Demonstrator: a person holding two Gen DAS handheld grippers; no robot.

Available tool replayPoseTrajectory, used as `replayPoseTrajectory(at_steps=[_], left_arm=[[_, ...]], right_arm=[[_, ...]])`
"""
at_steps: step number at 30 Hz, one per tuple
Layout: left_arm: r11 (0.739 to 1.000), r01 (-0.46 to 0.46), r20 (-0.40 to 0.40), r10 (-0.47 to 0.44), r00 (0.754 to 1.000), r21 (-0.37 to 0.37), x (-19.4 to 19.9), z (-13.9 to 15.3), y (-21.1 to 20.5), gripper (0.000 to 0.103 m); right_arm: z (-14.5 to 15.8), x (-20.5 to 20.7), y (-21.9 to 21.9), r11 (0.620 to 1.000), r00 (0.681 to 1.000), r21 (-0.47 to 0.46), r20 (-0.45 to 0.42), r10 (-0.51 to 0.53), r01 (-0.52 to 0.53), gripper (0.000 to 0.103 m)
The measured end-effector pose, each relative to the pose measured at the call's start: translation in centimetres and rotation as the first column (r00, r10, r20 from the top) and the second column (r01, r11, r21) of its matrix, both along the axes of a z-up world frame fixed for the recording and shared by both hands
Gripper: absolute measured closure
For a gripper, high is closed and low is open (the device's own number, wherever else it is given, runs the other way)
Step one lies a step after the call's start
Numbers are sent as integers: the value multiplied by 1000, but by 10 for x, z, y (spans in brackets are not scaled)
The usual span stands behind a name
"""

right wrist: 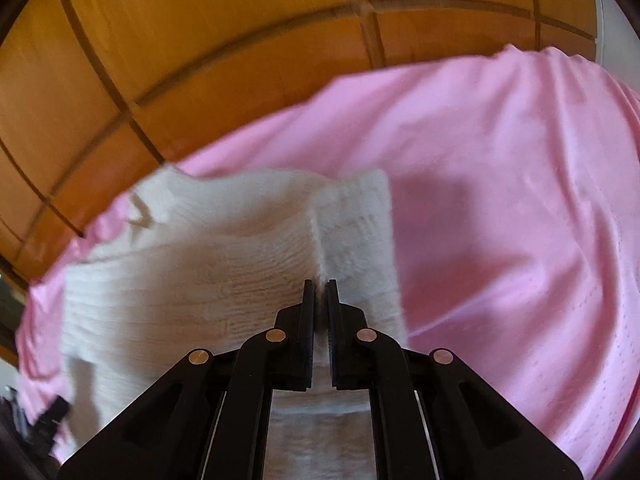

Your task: Fold small clothes

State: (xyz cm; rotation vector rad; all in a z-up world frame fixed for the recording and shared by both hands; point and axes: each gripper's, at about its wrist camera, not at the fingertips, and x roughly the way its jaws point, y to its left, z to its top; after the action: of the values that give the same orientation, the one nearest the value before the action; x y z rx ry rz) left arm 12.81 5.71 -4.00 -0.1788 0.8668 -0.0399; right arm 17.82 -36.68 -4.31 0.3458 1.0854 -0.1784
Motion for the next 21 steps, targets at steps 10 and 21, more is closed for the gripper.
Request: replayPoseTrajectory(at_steps=[10,21], left_arm=[[991,-74,61,68,996,108,55,29,15,33],[984,-31,147,5,989,178,77,42,-5,33]], right_arm=[[28,-13,4,1000,997,7,78,5,-6,50],[31,16,47,993,988,-29,95,121,-118,50]])
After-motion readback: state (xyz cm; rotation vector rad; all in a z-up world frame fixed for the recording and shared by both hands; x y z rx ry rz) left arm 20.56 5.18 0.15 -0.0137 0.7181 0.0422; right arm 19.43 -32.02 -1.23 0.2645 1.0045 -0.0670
